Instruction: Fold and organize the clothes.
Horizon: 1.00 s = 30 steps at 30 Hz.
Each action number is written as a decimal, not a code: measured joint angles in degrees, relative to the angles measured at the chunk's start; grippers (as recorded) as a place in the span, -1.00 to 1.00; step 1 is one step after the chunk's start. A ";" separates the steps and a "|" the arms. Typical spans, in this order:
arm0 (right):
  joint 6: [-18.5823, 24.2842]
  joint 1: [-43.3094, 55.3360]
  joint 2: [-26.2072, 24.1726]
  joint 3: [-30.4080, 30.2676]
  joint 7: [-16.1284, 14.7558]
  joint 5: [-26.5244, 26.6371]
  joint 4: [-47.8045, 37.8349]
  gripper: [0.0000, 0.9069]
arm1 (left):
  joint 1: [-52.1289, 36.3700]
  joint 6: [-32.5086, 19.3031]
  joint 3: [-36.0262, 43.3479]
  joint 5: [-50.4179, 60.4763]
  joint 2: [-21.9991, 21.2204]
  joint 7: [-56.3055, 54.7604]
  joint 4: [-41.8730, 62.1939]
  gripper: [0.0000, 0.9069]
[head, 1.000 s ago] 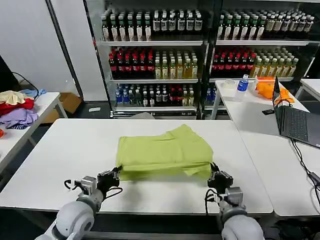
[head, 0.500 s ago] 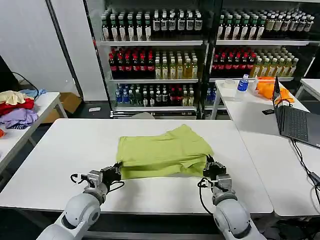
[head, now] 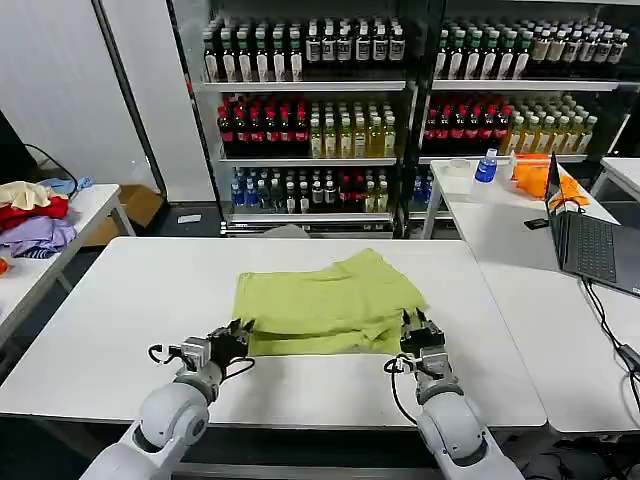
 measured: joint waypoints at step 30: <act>-6.59 -4.02 0.77 5.93 4.11 15.89 0.41 -1.00 | 3.90 1.40 -2.55 0.47 -1.00 -1.83 1.89 -0.89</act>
